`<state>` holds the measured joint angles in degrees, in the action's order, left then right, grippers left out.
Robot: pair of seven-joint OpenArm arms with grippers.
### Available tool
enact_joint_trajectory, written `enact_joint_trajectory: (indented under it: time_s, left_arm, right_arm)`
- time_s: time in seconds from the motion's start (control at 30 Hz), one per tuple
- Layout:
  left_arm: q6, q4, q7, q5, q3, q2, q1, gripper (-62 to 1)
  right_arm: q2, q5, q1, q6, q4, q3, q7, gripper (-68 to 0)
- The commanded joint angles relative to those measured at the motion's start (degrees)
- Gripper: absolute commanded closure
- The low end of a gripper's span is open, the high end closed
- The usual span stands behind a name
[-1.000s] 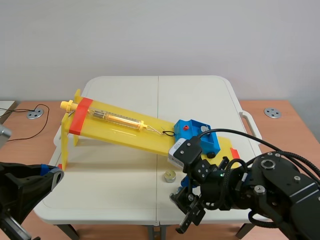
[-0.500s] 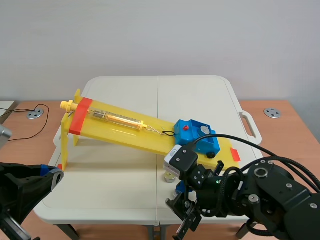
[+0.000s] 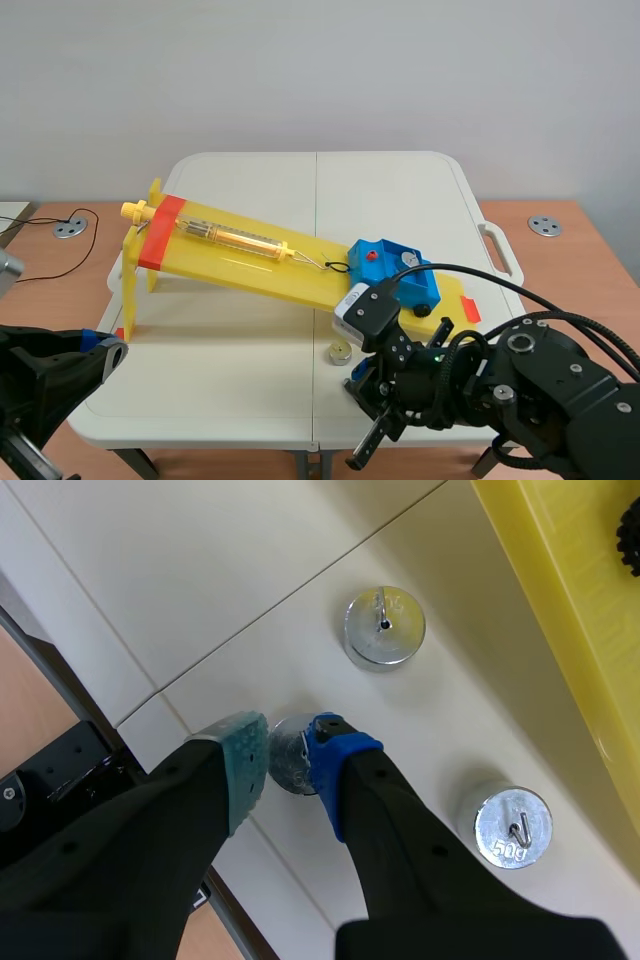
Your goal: Place the four metal weights on the blue cart on the ramp.
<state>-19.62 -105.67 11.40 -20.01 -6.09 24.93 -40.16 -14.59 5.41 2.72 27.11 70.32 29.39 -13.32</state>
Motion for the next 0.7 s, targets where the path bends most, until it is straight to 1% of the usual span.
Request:
enact_joint_trajectory:
  time_s: [0.0,0.13,0.27,0.37,0.43,0.53,0.67]
  left_arm:
    - [-1.6,-4.1,-5.4,-4.2,-1.0,0.0,0.4,-2.7]
    - [-1.6,-4.1,-5.4,-4.2,-1.0,0.0,0.4,-2.7]
    - [-1.6,-4.1,-5.4,-4.2,-1.0,0.0,0.4,-2.7]
    - [-1.6,-4.1,-5.4,-4.2,-1.0,0.0,0.4,-2.7]
    - [-1.6,-4.1,-5.4,-4.2,-1.0,0.0,0.4,-2.7]
    - [-1.6,-4.1,-5.4,-4.2,-1.0,0.0,0.5,-2.7]
    - [-1.6,-4.1,-5.3,-4.2,-1.0,0.0,1.2,-2.7]
  right_arm:
    - [0.9,1.6,-4.3,-2.4,-0.4,0.3,1.2,-7.0]
    - [0.8,1.2,-4.3,-2.8,-0.8,0.3,0.3,-0.6]
    - [0.8,1.2,-4.3,-2.7,-0.7,0.2,0.1,-0.6]
    - [0.3,2.1,-4.1,-2.6,1.0,0.1,-0.6,-0.7]
    - [-0.9,4.4,-3.5,-2.6,3.5,0.1,-1.2,-0.6]
    - [-3.3,7.9,-1.5,-2.6,9.2,-0.5,-2.5,-0.6]
    - [-6.0,11.9,3.5,-1.8,17.5,-4.3,-3.8,-0.6]
